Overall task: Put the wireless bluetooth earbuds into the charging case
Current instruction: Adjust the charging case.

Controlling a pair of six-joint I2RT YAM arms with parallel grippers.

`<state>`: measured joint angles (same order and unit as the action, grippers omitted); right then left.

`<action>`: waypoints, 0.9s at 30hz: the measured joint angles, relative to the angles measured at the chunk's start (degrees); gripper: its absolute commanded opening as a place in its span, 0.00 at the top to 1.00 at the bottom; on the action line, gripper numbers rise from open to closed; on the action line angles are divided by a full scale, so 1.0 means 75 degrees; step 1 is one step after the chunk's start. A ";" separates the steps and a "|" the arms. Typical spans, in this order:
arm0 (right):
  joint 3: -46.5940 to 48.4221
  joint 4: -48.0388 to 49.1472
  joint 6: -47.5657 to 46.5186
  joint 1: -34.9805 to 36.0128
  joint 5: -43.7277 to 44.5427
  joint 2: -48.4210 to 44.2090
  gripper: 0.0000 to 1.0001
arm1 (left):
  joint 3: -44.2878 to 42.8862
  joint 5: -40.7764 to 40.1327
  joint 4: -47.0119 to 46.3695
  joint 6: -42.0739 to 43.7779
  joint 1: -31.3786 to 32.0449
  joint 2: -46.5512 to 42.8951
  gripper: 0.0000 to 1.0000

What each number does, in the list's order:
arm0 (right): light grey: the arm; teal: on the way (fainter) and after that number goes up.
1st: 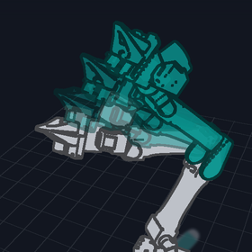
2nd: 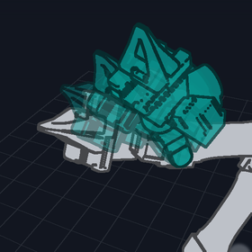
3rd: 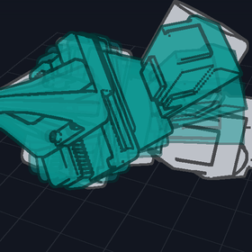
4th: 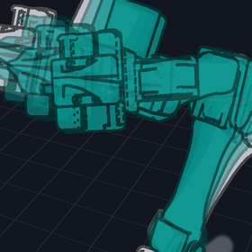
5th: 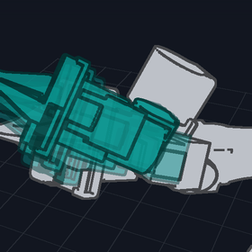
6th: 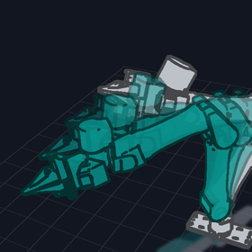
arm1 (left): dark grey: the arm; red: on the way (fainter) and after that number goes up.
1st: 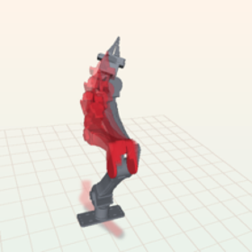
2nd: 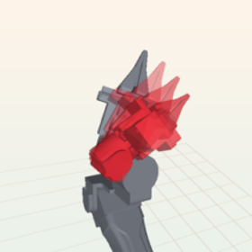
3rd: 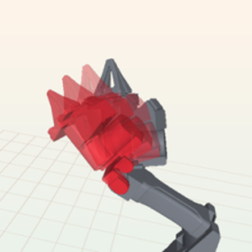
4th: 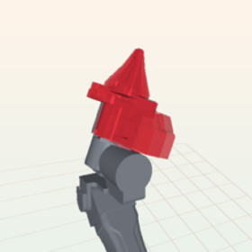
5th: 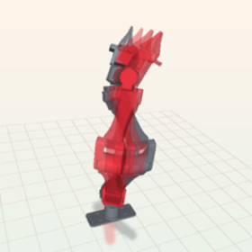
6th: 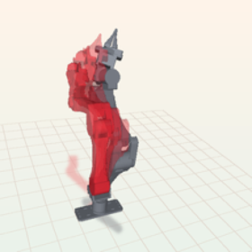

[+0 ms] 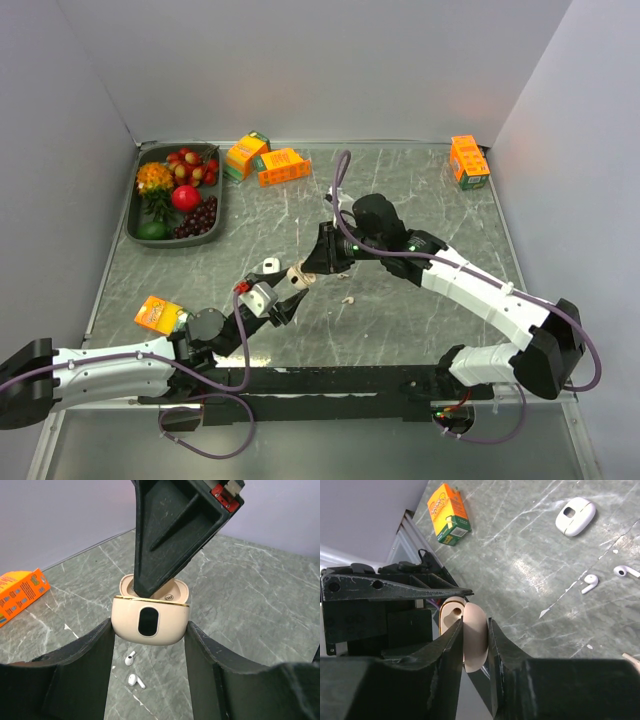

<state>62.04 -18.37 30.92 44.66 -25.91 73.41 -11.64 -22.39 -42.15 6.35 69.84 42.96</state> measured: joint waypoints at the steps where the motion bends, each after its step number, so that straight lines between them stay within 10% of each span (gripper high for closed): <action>1: -0.0020 0.0015 -0.0023 -0.0009 -0.0009 -0.0015 0.90 | -0.0003 0.0006 -0.0003 -0.0006 0.0000 -0.0003 0.99; 12: -0.0050 -0.0108 -0.0300 0.0026 0.0099 -0.0425 1.00 | -0.0003 0.0195 0.0096 -0.0233 0.0044 -0.0519 0.59; 14: -0.0047 -0.0178 -0.0376 0.0061 0.0096 -0.0530 1.00 | -0.0009 0.0265 0.0143 -0.0294 0.0070 -0.0612 0.45; 15: -0.0035 -0.0227 -0.0428 0.0070 0.0096 -0.0580 1.00 | -0.0012 0.0303 0.0178 -0.0347 0.0079 -0.0653 0.01; 27: 0.0868 -0.1431 -0.1801 -0.0076 0.0079 -0.1017 1.00 | -0.0297 -0.0213 0.2098 -0.1265 0.0047 -0.1451 0.04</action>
<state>68.55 -29.10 17.41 44.10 -25.32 65.78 -13.87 -23.99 -26.41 -3.14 70.19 32.08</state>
